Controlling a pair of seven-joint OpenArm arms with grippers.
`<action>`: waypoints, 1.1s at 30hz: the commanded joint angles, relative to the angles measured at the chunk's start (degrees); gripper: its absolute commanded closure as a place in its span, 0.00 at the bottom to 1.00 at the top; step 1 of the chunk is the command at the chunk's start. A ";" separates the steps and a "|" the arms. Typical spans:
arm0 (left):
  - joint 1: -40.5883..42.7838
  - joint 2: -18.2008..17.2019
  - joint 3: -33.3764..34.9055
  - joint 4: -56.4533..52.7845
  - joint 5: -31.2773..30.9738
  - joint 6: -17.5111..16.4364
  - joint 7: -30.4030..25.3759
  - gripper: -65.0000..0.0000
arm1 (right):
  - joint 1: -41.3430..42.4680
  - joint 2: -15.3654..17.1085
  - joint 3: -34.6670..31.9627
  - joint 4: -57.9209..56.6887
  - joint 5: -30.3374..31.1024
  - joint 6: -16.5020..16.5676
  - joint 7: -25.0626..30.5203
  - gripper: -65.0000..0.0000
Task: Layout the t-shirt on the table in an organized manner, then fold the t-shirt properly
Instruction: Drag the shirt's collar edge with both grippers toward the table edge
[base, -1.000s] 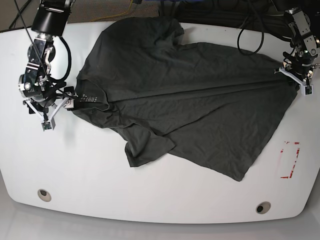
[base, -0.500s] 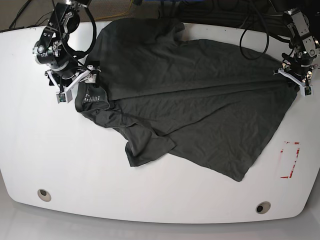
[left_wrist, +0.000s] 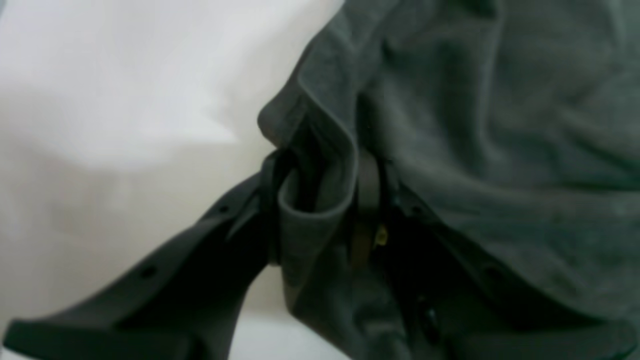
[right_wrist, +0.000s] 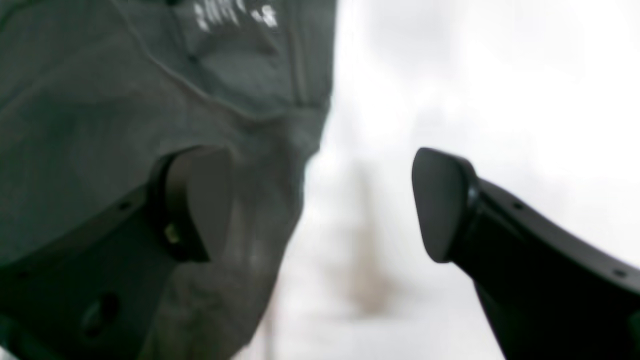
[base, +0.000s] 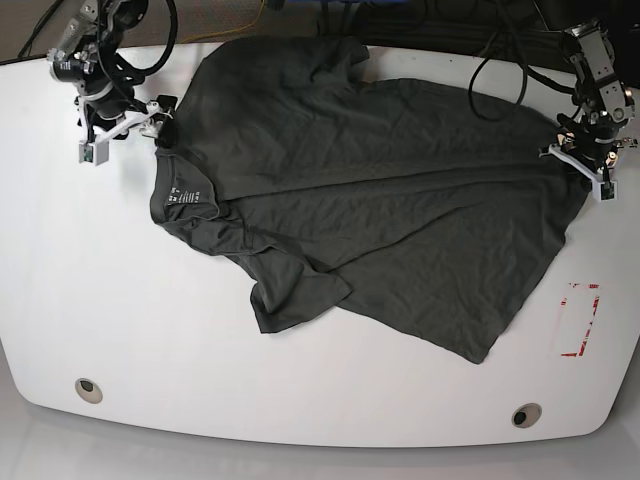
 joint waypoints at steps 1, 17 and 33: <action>-0.08 -0.59 -0.16 0.36 0.07 -0.24 1.05 0.76 | -1.69 0.54 0.74 0.82 1.81 0.26 0.72 0.19; -0.17 -0.59 -0.16 0.36 0.07 -0.24 1.05 0.76 | -7.49 -1.40 0.65 -3.13 7.00 0.61 0.46 0.19; -0.17 -0.77 -0.16 0.36 0.07 -0.24 0.87 0.76 | -10.56 -3.86 -7.26 -5.33 7.08 0.70 0.63 0.19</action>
